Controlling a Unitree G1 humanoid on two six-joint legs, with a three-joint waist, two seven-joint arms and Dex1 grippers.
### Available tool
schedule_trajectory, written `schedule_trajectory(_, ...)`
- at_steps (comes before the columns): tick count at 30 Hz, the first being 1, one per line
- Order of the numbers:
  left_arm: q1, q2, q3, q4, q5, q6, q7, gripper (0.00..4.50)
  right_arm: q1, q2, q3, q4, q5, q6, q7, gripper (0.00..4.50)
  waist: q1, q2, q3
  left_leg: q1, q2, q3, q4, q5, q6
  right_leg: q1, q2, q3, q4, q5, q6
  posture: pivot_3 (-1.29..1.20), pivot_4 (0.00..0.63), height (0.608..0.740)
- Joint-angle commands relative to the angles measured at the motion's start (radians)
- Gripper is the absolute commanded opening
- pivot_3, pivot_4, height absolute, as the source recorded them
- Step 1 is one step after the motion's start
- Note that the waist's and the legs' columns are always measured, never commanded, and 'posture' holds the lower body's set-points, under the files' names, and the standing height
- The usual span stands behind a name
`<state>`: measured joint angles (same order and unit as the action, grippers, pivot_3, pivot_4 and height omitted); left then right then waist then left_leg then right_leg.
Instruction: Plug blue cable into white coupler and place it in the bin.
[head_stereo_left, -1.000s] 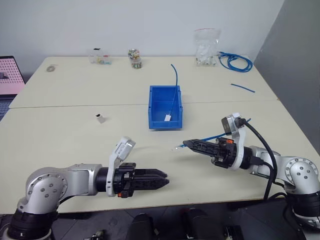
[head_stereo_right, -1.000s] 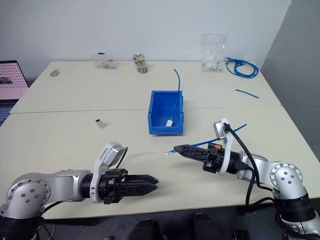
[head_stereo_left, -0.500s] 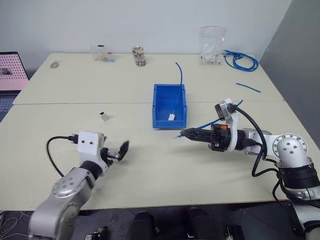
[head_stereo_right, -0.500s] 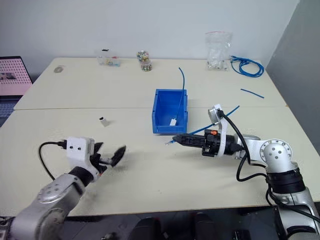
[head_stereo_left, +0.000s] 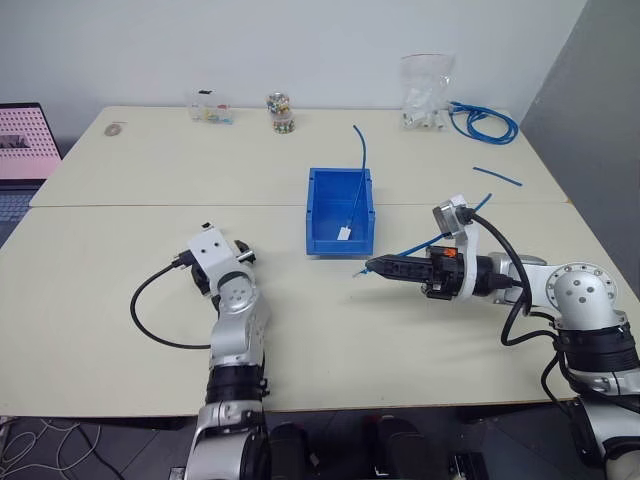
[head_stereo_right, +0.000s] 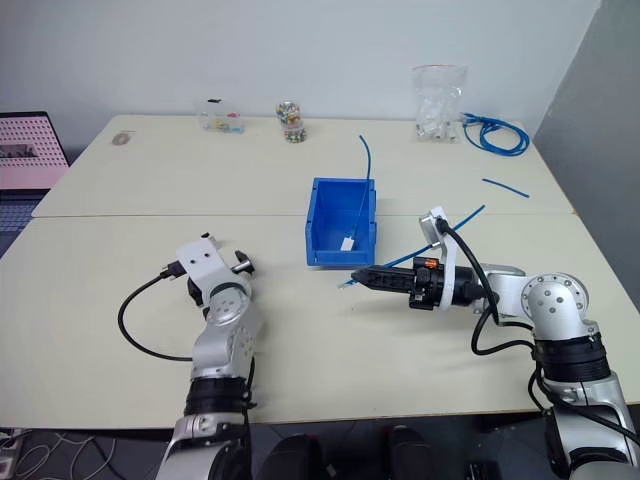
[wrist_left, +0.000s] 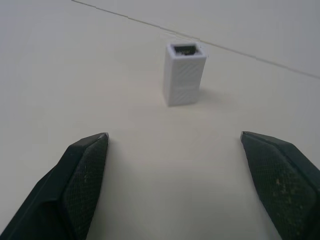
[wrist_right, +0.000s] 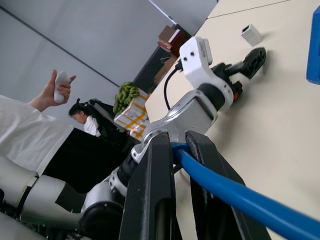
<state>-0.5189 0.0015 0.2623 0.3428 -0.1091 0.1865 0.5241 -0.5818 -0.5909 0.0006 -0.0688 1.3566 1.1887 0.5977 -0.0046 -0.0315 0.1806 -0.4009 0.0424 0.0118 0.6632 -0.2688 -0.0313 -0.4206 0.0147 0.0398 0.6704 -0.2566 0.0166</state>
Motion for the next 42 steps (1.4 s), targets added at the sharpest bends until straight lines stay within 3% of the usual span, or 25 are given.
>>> schedule_trajectory(1, -0.075, 0.022, 0.038, 0.156, -0.001, -0.107, 0.0, 4.43, 0.007, -0.008, -0.051, -0.059, 0.0, 0.007, -0.005, 0.12, 0.001, 0.0, 0.0, 0.0, 0.0, 0.0, 0.0, 0.0, 0.0, 0.0, 0.0, 0.0, 0.0, 0.0, 0.0, 0.0, 0.15, 0.74)
schedule_trajectory(8, -0.179, 0.09, 0.065, 0.382, 0.004, -0.217, -0.026, 4.43, 0.051, -0.018, -0.076, -0.103, -0.014, 0.01, -0.022, 0.12, 0.001, 0.0, 0.0, 0.001, -0.001, 0.001, 0.0, 0.0, 0.0, 0.0, -0.001, 0.0, 0.001, 0.0, 0.001, 0.0, 0.15, 0.74)
schedule_trajectory(12, -0.194, 0.12, 0.055, 0.436, 0.019, -0.239, -0.031, 3.81, 0.075, -0.013, -0.092, -0.12, -0.014, 0.011, -0.035, 0.12, -0.003, 0.0, 0.0, 0.002, 0.0, 0.002, 0.0, 0.0, 0.0, 0.0, 0.0, 0.0, 0.003, 0.0, 0.001, 0.0, 0.15, 0.74)
schedule_trajectory(25, -0.216, 0.167, 0.055, 0.485, 0.027, -0.268, -0.041, 0.86, 0.074, 0.018, -0.11, -0.096, -0.033, 0.009, -0.051, 0.12, -0.007, 0.0, 0.0, 0.003, 0.0, 0.002, 0.0, 0.001, 0.0, 0.0, 0.0, 0.0, 0.004, 0.0, 0.001, 0.0, 0.15, 0.74)
schedule_trajectory(31, -0.148, 0.193, 0.059, 0.327, 0.008, -0.198, -0.078, 0.76, 0.076, 0.029, -0.112, -0.097, -0.045, 0.007, -0.053, 0.12, -0.021, 0.0, 0.0, 0.002, 0.001, 0.002, 0.0, 0.001, -0.001, 0.0, 0.0, 0.0, 0.003, 0.0, 0.001, 0.0, 0.15, 0.74)
schedule_trajectory(35, 0.044, 0.242, -0.019, -0.057, -0.078, -0.073, -0.367, 0.76, 0.083, 0.029, -0.113, -0.117, -0.054, 0.004, -0.048, 0.12, -0.027, 0.0, 0.0, 0.001, 0.003, 0.002, 0.0, 0.001, -0.001, -0.001, -0.001, 0.001, 0.003, 0.001, 0.0, 0.0, 0.15, 0.74)
schedule_trajectory(39, 0.366, 0.434, -0.03, -0.455, -0.381, 0.139, -0.856, 0.76, 0.11, 0.007, -0.093, -0.15, -0.111, -0.014, -0.003, 0.12, -0.033, 0.0, 0.0, 0.001, 0.005, 0.001, -0.001, 0.001, -0.003, -0.003, -0.002, 0.002, 0.005, 0.003, -0.005, 0.0, 0.15, 0.74)
schedule_trajectory(42, 0.521, 0.624, -0.093, -0.589, -0.442, 0.196, -1.156, 0.76, 0.112, -0.003, -0.079, -0.162, -0.142, -0.023, 0.03, 0.12, -0.035, 0.001, 0.0, 0.002, 0.005, 0.0, -0.002, 0.0, -0.004, -0.004, -0.002, 0.002, 0.007, 0.0, -0.008, 0.0, 0.15, 0.74)
